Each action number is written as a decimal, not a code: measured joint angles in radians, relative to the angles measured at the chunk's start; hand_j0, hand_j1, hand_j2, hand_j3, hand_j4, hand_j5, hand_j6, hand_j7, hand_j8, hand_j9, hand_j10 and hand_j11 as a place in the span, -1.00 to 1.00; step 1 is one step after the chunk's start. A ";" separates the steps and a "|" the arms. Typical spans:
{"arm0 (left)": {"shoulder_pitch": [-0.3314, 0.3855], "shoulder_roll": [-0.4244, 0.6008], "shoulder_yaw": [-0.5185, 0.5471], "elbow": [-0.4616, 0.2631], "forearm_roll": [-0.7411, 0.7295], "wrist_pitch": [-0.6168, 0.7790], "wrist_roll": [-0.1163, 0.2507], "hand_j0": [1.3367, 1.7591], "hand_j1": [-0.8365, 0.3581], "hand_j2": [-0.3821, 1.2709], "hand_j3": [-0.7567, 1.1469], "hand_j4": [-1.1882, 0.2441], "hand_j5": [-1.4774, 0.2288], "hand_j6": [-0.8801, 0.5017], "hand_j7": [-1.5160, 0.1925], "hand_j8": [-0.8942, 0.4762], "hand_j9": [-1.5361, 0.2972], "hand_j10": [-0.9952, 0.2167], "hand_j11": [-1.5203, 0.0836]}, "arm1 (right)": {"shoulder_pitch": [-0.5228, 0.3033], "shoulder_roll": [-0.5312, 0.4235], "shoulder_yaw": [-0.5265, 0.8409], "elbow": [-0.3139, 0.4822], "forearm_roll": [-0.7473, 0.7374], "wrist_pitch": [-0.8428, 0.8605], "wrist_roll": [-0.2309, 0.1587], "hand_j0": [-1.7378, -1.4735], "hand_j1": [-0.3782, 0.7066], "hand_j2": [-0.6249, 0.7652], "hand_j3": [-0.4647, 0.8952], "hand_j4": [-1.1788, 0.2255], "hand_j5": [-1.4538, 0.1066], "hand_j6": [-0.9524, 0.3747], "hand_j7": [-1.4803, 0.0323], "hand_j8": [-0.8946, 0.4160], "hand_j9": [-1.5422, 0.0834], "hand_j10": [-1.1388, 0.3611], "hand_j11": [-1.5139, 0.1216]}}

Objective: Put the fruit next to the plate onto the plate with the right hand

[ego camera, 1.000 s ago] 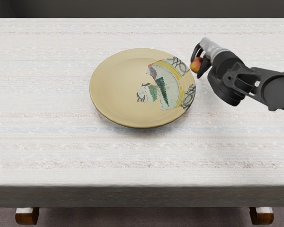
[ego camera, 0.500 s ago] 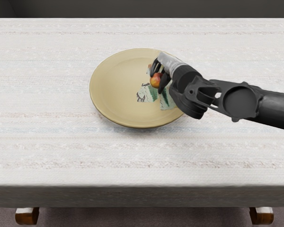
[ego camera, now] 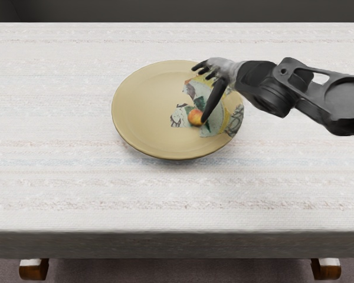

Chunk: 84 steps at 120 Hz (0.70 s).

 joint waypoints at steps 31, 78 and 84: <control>0.002 0.000 0.000 0.000 0.000 -0.001 0.000 0.52 0.98 -0.54 -0.21 0.66 0.73 0.27 0.77 0.30 0.68 0.64 0.90 | -0.073 -0.356 0.225 0.090 0.252 0.563 0.000 -0.40 -0.89 -0.07 -0.32 0.62 0.78 0.40 0.88 0.33 0.82 0.46 0.78; 0.005 0.000 0.000 -0.001 -0.001 -0.001 0.001 0.52 0.98 -0.54 -0.21 0.66 0.73 0.27 0.77 0.30 0.68 0.64 0.90 | -0.190 -0.631 0.275 0.178 0.411 0.680 0.000 -0.40 -0.94 -0.10 -0.32 0.67 0.85 0.43 0.95 0.36 0.89 0.51 0.84; 0.006 0.000 0.000 -0.002 -0.001 -0.001 0.001 0.52 0.98 -0.54 -0.21 0.66 0.73 0.27 0.77 0.30 0.68 0.64 0.90 | -0.194 -0.637 0.278 0.179 0.418 0.681 0.000 -0.40 -0.94 -0.10 -0.32 0.67 0.85 0.43 0.95 0.36 0.89 0.51 0.84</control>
